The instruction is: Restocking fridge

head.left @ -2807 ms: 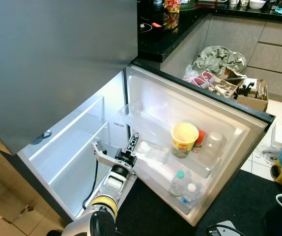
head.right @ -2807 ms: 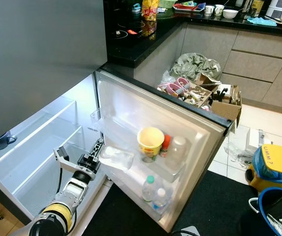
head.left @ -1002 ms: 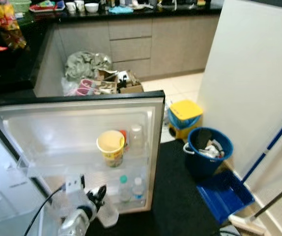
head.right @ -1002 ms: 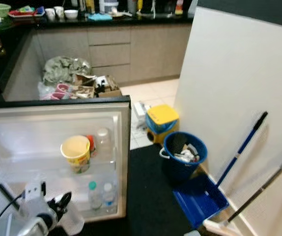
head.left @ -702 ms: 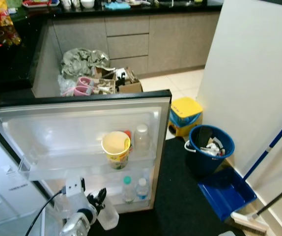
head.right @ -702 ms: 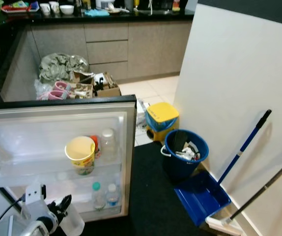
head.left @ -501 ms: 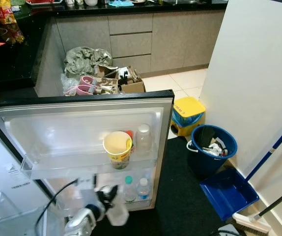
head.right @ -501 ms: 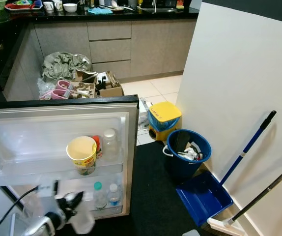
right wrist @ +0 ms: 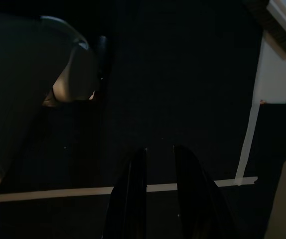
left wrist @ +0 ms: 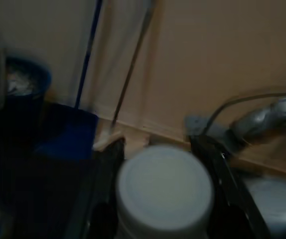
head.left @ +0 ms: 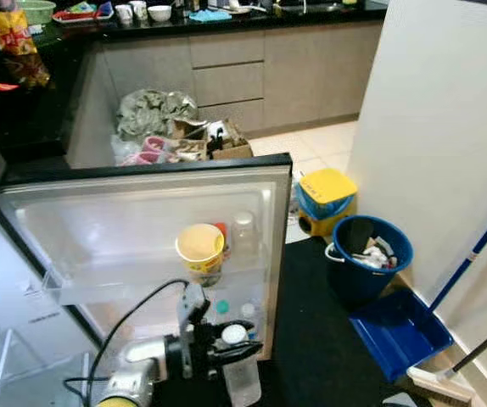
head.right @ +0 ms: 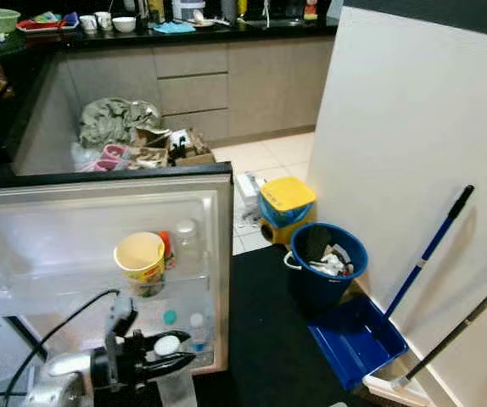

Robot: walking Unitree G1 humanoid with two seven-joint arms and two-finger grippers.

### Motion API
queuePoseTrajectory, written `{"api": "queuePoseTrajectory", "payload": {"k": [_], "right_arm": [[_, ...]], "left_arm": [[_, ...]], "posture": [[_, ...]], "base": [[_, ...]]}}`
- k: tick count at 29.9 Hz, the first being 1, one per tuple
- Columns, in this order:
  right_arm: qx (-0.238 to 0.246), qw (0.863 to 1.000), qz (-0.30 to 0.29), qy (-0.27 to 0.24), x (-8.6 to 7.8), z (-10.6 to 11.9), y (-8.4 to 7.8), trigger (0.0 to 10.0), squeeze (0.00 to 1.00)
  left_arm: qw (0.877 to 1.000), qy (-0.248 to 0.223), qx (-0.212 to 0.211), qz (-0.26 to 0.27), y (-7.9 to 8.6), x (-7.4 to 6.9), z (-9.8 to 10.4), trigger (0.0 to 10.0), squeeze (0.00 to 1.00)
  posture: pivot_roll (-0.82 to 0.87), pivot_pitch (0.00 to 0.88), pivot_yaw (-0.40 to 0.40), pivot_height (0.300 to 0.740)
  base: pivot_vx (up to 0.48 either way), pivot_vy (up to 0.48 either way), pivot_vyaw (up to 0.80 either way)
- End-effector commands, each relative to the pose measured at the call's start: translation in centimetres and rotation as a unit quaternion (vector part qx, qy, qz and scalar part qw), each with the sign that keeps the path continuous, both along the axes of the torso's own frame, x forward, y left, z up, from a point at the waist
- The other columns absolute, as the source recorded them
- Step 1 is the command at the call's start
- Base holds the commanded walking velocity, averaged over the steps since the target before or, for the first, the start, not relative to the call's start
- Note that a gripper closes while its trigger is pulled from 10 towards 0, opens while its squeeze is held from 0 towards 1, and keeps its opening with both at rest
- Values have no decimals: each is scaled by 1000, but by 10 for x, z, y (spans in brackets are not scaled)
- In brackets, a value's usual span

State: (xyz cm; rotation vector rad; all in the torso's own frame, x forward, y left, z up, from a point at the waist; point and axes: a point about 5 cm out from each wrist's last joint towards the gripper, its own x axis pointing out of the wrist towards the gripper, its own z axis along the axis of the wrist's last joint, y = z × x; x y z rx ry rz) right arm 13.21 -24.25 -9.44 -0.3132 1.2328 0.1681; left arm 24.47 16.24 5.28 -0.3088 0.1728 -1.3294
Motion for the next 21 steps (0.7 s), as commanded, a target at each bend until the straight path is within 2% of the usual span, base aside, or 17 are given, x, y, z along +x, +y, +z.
{"api": "queuePoseTrajectory", "payload": {"k": [1,2,4,5,8,10,14,16,17,18,19,20,21], "right_arm": [[4,1000,4,-2,2,0,3,10000,0],[4,1000,4,-2,2,0,3,10000,0],[5,1000,4,-3,3,0,4,10000,0],[5,1000,4,-3,3,0,4,10000,0],[7,1000,4,-4,4,0,5,10000,0],[8,1000,3,-4,4,0,6,10000,0],[8,1000,3,-3,3,0,6,10000,0],[9,1000,2,-2,3,-1,7,10000,0],[9,1000,2,-2,3,-1,7,10000,0],[9,1000,2,-2,2,-1,7,10000,0],[10,1000,2,-1,2,-1,8,10000,0],[10,1000,2,-1,2,-1,8,10000,0],[11,1000,2,0,1,-2,9,10000,0]], "left_arm": [[999,-34,-39,-7,10,5,24,10000,0],[999,-34,-39,-7,10,5,24,10000,0],[992,-67,-101,17,25,9,50,10000,0],[992,-67,-101,17,25,9,50,10000,0],[974,-128,-181,47,54,7,89,10000,0],[967,-148,-200,53,63,4,100,10000,0],[959,-167,-212,82,71,6,110,10000,0],[944,-188,-226,152,84,13,122,10000,0],[944,-188,-226,152,84,13,122,10000,0],[937,-191,-226,188,90,18,125,10000,0],[933,-191,-218,214,93,22,126,10000,0],[933,-191,-218,214,93,22,126,10000,0],[930,-179,-187,261,95,30,121,10000,0]], "posture": [[-45,0,25,740],[-45,0,25,740],[-45,0,24,740],[-45,0,24,740],[-47,0,23,740],[-47,0,23,740],[-47,0,23,740],[-44,0,26,740],[-44,0,26,740],[-44,0,26,740],[-44,0,26,740],[-44,0,26,740],[-43,0,27,740]], "base": [[0,0,0],[0,0,0],[0,0,0],[0,0,0],[0,0,0],[0,0,0],[0,0,0],[0,0,0],[0,0,0],[0,0,0],[0,0,0],[0,0,0],[0,0,0]]}}
